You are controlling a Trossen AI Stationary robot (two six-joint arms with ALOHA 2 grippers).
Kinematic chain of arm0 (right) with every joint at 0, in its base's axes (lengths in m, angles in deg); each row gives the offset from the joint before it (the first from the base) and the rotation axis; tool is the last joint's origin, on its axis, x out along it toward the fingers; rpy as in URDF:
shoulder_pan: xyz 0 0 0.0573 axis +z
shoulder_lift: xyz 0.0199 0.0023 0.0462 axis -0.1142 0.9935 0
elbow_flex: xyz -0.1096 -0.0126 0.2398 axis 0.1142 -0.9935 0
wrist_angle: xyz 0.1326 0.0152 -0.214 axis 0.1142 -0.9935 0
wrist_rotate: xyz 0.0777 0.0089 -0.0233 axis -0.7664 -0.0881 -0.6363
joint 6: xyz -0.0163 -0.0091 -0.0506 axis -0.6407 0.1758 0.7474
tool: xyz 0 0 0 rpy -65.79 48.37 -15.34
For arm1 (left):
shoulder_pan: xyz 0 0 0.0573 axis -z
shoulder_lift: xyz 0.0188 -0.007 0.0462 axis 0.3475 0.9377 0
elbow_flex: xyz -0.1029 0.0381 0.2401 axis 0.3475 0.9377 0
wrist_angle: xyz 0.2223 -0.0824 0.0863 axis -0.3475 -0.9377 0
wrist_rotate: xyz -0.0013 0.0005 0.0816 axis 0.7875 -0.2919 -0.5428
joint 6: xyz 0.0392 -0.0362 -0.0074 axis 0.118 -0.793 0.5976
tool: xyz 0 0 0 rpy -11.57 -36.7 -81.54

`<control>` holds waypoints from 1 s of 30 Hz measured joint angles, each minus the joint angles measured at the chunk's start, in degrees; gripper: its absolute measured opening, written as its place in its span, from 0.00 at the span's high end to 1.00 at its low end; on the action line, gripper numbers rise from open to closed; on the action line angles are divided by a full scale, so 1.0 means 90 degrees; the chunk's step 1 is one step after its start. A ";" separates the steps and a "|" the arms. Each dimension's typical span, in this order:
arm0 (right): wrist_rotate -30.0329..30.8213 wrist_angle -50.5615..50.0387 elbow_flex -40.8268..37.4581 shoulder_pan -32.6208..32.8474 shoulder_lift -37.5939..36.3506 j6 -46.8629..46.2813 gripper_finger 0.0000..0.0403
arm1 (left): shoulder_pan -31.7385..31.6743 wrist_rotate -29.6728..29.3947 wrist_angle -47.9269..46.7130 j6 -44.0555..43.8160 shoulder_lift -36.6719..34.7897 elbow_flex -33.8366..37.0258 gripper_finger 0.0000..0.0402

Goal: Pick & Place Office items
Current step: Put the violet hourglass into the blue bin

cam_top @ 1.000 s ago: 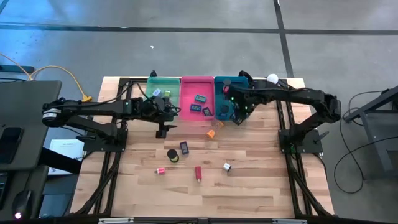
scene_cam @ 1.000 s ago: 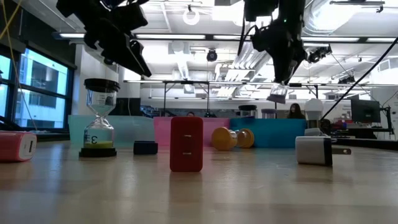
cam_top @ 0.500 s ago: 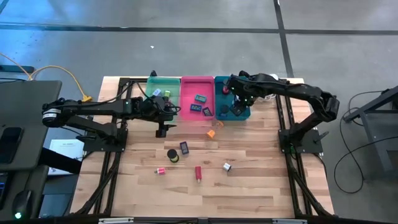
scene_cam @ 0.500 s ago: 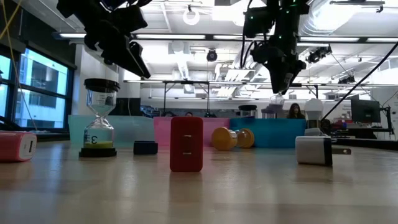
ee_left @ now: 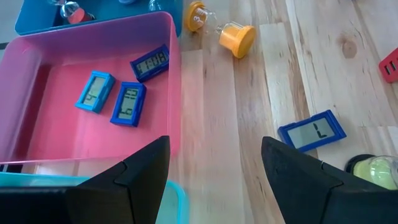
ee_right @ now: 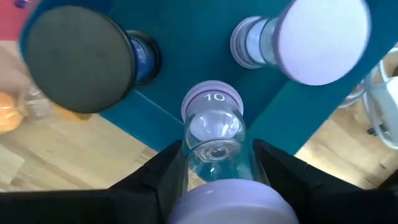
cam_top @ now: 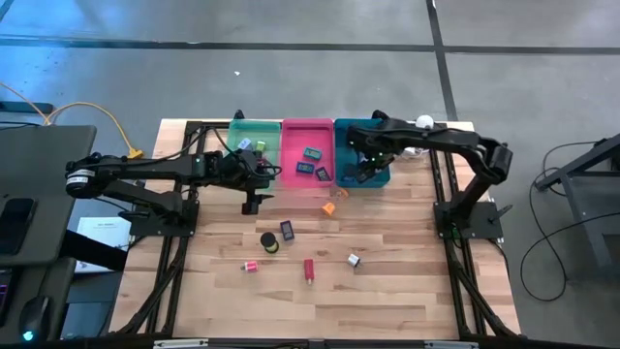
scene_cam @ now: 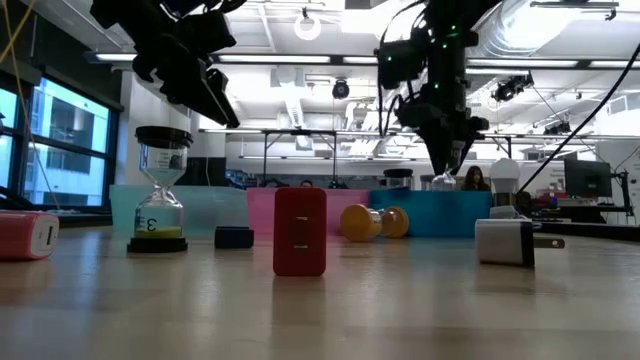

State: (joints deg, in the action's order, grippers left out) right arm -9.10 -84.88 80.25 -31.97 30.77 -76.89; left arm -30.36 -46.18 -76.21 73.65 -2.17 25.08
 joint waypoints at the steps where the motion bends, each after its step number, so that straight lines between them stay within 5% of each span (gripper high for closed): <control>1: -0.0065 0.0001 0.0000 0.0000 0.0058 -0.0051 0.56 | 0.0000 0.0000 -0.0020 0.0000 0.0000 0.0000 0.39; 30: -0.0075 0.0470 0.0000 0.0075 0.0514 -0.0131 0.48 | 0.0000 0.0199 -0.0048 -0.0017 0.0000 0.0000 0.39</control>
State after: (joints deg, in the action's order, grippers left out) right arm -9.77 -80.64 80.25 -31.29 35.39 -78.07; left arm -30.36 -44.38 -76.65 73.50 -2.17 25.08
